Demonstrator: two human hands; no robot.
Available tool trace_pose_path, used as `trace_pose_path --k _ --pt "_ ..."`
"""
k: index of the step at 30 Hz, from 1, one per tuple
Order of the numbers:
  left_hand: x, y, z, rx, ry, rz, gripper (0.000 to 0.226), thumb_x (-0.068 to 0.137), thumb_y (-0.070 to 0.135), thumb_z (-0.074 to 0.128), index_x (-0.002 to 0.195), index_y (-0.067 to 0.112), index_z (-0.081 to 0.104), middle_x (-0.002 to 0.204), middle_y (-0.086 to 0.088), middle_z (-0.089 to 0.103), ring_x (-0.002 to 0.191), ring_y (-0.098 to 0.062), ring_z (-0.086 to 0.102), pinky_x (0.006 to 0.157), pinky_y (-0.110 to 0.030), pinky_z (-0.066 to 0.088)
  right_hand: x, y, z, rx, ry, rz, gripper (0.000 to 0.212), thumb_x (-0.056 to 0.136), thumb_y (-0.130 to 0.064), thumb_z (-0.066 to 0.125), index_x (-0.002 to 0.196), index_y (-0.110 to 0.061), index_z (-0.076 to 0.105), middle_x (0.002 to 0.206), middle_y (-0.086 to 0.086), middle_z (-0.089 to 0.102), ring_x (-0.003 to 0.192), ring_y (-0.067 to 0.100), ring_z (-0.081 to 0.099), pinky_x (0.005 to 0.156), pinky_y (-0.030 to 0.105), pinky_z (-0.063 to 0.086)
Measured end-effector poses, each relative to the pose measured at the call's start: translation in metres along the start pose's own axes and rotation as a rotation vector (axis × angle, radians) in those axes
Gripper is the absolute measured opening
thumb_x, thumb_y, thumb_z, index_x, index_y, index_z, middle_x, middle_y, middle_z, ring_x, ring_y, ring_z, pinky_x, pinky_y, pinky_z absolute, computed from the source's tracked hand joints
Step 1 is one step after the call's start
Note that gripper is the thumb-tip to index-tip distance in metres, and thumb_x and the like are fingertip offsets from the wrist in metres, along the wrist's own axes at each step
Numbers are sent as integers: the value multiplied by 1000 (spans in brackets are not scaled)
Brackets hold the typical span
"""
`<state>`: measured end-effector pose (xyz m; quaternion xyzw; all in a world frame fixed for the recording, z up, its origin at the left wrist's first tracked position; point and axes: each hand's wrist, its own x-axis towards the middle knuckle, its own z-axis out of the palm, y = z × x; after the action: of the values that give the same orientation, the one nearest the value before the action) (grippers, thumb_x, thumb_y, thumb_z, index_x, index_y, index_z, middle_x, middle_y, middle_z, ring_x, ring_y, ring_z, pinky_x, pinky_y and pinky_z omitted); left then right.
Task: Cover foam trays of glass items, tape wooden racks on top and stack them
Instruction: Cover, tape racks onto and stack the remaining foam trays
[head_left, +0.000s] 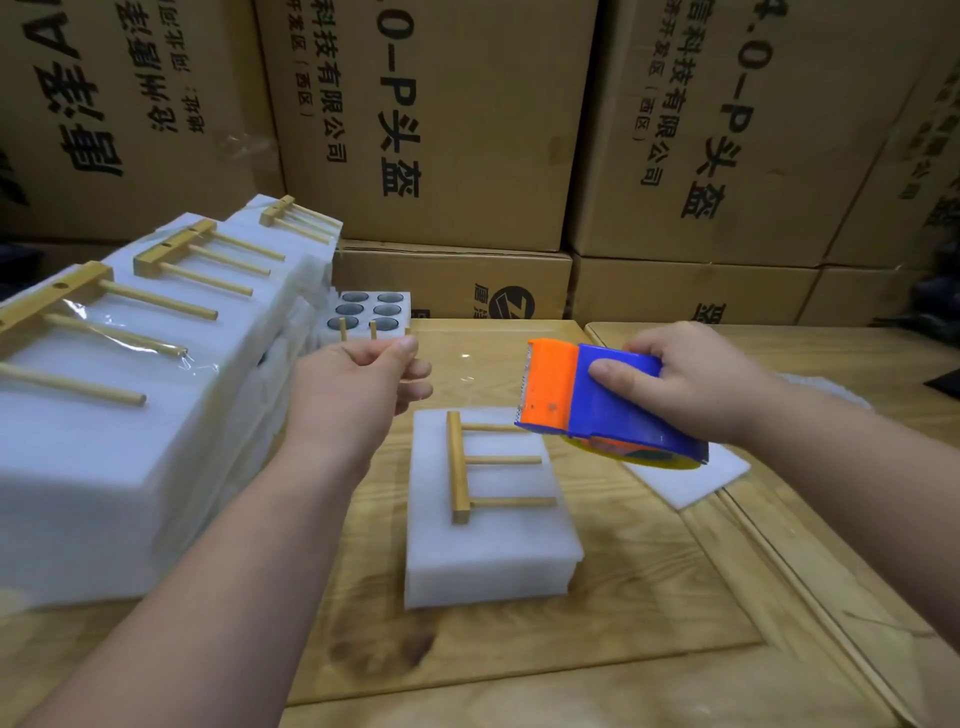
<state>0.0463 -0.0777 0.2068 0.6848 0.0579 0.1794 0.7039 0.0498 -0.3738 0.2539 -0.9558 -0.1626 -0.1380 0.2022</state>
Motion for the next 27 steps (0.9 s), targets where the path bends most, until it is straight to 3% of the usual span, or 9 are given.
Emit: trace_pose_path --k 3,6,11,16,22,25,27 --pt "5 -10 -1 -44 19 -81 17 96 26 68 90 11 75 76 1 77 62 -11 72 61 -23 57 19 -8 -4 -40 -91 26 73 74 -90 43 64 -20 62 56 -6 62 47 5 55 48 28 36" --pt "10 -20 -3 -71 22 -162 23 96 26 69 85 6 75 73 -2 76 60 -10 70 65 -27 57 37 -17 -9 -25 -201 78 63 80 -84 48 75 -24 69 62 -18 68 53 -1 64 51 24 41" --pt "16 -34 -11 -144 86 -270 21 96 22 69 92 1 72 74 -5 74 54 -10 66 50 -19 53 52 -23 -11 -62 -290 73 57 84 -79 49 79 -26 70 65 -18 70 56 0 66 54 24 44" --pt "7 -56 -13 -160 106 -334 19 97 20 68 81 9 70 68 -1 75 54 -6 69 58 -24 54 60 -27 -8 -95 -361 77 59 81 -80 51 84 -25 71 70 -13 73 62 3 70 57 26 52" --pt "2 -75 -13 -244 136 -451 16 97 18 68 85 8 69 67 0 75 53 -5 68 47 -17 52 80 -44 -1 -213 -464 63 60 81 -81 52 81 -23 71 65 -13 71 57 8 69 55 25 47" --pt "-1 -84 -12 -250 153 -484 15 97 19 67 86 9 70 66 1 74 54 -5 68 51 -20 51 92 -54 3 -285 -504 39 60 82 -79 54 81 -22 72 67 -7 72 65 13 70 57 30 52" --pt "-2 -90 -13 -269 167 -503 16 98 19 66 86 9 69 65 2 73 53 -5 68 51 -21 49 100 -61 4 -329 -526 32 62 81 -80 54 84 -21 73 73 -3 74 70 16 71 66 35 58"
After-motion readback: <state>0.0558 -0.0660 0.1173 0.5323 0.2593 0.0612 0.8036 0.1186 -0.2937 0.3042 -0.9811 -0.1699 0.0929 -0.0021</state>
